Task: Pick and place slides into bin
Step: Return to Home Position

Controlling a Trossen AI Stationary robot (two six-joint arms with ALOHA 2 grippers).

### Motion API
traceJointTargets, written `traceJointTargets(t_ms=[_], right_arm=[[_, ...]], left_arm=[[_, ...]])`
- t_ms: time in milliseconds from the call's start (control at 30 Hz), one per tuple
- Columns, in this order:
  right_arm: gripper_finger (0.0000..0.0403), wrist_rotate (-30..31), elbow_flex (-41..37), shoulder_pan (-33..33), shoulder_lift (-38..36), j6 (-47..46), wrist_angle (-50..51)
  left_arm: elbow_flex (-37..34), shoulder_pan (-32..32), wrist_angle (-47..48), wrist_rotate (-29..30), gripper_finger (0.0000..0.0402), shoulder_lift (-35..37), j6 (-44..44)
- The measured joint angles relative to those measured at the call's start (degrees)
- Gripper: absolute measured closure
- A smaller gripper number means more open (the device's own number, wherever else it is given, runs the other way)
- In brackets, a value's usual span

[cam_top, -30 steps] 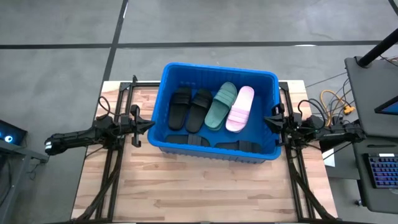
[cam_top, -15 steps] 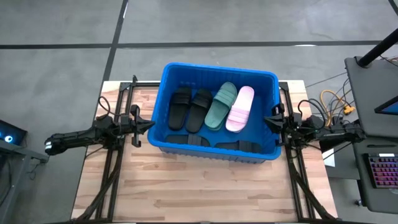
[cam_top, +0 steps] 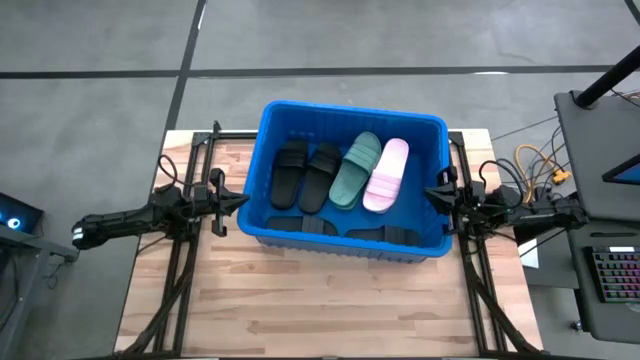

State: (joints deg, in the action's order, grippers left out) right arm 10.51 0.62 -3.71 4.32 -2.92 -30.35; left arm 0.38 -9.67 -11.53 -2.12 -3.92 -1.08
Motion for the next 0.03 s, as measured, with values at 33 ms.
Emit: traceJointTargets(t_ms=[33], right_arm=[[0.0394, 0.02, 0.0, -0.02, 0.01, 0.01, 0.0]], left_arm=[[0.0, 0.0, -0.01, 0.0, 0.0402, -0.02, 0.0]])
